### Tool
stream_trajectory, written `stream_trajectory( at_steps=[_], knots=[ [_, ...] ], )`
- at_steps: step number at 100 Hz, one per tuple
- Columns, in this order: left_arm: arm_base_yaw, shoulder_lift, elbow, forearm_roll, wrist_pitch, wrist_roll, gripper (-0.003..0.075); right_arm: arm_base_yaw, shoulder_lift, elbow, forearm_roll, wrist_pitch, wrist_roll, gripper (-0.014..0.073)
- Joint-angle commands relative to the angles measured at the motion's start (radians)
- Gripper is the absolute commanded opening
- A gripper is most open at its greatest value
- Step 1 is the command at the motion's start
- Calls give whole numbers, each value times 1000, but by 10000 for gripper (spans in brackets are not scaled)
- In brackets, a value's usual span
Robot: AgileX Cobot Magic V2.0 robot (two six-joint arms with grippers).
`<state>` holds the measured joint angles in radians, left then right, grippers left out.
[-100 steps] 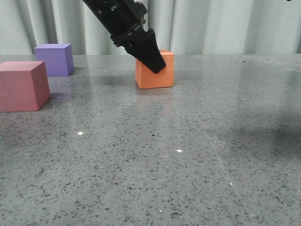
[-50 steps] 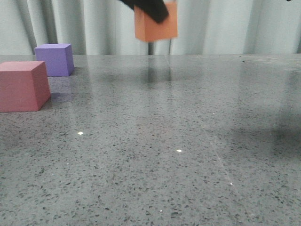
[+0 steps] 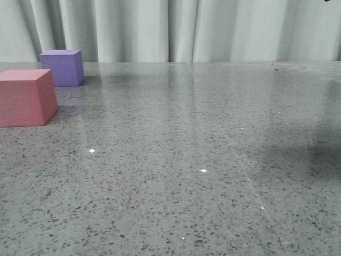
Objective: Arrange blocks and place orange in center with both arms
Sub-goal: 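Lift the orange cube with the left gripper toward the purple cube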
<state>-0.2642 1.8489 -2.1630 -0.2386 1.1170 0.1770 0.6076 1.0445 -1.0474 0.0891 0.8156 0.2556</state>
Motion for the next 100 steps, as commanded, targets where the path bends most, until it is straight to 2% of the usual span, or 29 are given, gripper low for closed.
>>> stream_trajectory(
  at_steps=[1,15,31,57,78,100],
  knots=[
    [49,-66,-33,7,6,-99,169,-1,-21,-25,11,-56,-10,592],
    [92,-68,-33,67,53,-169,169,-1,-21,-25,16,-57,-10,592],
    [94,-68,-33,202,101,-276,169,-1,-21,-25,25,-57,-10,592],
    [94,-70,-18,231,140,-361,169,-1,-21,-25,26,-57,-10,592],
    [94,-86,111,253,130,-398,169,-1,-21,-25,26,-57,-10,592],
    [84,-97,256,259,43,-435,169,-1,-21,-25,26,-57,-10,592]
  ],
)
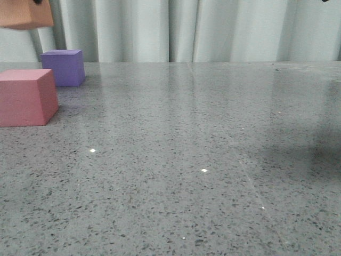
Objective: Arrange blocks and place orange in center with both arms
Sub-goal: 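Lift the orange cube with the left gripper toward the purple cube, then lower the orange cube between the purple and pink cubes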
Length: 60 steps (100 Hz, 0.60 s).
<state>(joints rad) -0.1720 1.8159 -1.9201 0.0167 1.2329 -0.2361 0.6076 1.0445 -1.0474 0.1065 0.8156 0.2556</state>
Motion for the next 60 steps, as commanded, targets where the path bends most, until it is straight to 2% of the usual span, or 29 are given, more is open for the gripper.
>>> stream_trajectory(
  at_steps=[1,29,60],
  knots=[
    [-12,-64,17,4,-76,-22,169,-1,-21,-25,8,-57,-10,592],
    [-62,-64,150,37,-165,-72,169,-1,-21,-25,8,-57,-10,592],
    [-68,-64,259,44,-268,-102,169,-1,-21,-25,8,-57,-10,592]
  ],
)
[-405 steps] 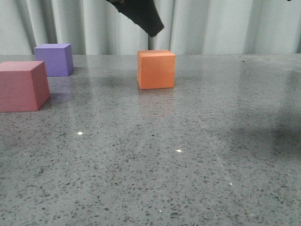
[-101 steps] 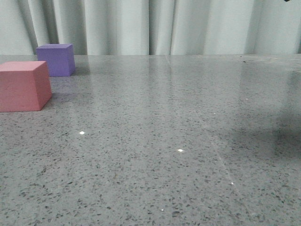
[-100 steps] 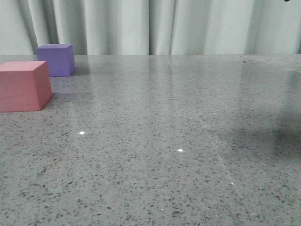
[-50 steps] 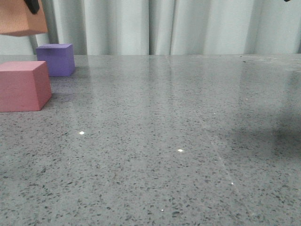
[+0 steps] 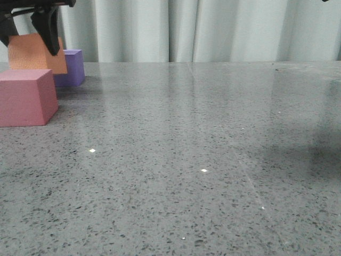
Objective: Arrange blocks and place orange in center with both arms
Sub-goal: 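Lower the orange cube between the purple and pink cubes, then open the left gripper and raise it off the orange cube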
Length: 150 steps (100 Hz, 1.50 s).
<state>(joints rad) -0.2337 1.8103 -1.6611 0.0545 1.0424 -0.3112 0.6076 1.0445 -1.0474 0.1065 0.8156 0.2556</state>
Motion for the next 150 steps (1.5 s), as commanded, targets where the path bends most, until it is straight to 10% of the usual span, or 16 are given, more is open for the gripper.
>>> stream_trajectory(
  at_steps=[1,87,125,150],
  knots=[
    [-6,-58,2,6,-80,-29,169,-1,-21,-25,8,-57,-10,592],
    [-6,-19,66,-6,-158,-52,176,-1,-21,-25,8,-57,-10,592],
    [-6,-19,66,-26,-156,-52,554,-1,-21,-25,8,-57,-10,592],
    [-6,-33,66,-29,-156,-52,568,-1,-21,-25,8,-57,-10,592]
  ],
)
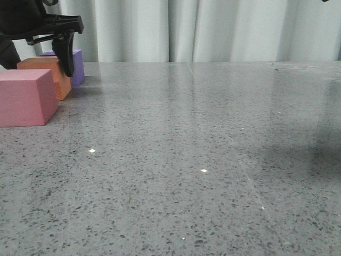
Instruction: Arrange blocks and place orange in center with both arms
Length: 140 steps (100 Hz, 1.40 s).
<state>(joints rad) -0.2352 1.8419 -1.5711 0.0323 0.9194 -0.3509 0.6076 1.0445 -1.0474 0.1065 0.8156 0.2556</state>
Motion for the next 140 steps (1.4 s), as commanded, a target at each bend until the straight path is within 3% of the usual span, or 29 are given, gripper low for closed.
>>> stream_trajectory(
  at_steps=[1,59,116,130,140],
  knots=[
    [-5,-66,-23,-6,-33,-12,568,-1,-21,-25,8,-57,-10,592],
    [-32,-365,4,19,-109,39,567,-1,-48,-1,-1,-134,-37,592],
    [-37,-852,544,20,-494,110,556,-1,-321,260,-119,-375,-37,588],
    [-37,-969,669,20,-592,120,460,-1,-369,303,-128,-415,-37,465],
    [-37,-1039,739,20,-625,120,343,-1,-389,323,-128,-423,-37,265]
  ],
)
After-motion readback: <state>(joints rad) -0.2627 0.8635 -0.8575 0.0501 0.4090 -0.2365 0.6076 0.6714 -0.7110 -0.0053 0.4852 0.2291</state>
